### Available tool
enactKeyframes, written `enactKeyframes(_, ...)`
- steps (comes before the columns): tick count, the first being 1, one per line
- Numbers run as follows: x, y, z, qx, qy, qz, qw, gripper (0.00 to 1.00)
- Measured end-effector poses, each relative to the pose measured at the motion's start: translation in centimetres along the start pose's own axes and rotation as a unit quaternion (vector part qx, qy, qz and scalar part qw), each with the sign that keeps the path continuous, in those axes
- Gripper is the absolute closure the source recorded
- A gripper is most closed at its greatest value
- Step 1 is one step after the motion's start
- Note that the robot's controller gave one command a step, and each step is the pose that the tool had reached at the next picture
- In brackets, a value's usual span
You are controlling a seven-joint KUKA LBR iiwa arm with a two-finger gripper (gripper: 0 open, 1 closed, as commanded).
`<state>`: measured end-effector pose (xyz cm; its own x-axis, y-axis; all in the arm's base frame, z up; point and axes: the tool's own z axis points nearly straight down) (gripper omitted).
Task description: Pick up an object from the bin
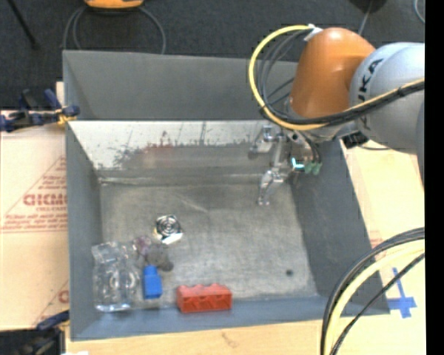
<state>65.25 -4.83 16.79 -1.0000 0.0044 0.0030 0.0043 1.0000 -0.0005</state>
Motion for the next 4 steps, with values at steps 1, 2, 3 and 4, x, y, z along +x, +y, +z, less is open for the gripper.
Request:
enactKeyframes(1, 1.2, 11.7, 8.4, -0.002, -0.0004, -0.003, 1.0, 0.0)
enactKeyframes(2, 5.7, 14.0, 9.2, 0.001, -0.0117, -0.105, 0.9944, 0.0)
enactKeyframes(3, 5.8, 17.2, 9.2, 0.002, -0.0101, -0.155, 0.9879, 0.0)
enactKeyframes(4, 5.7, 17.4, 9.0, 0.0, -0.0123, -0.154, 0.988, 1.0)
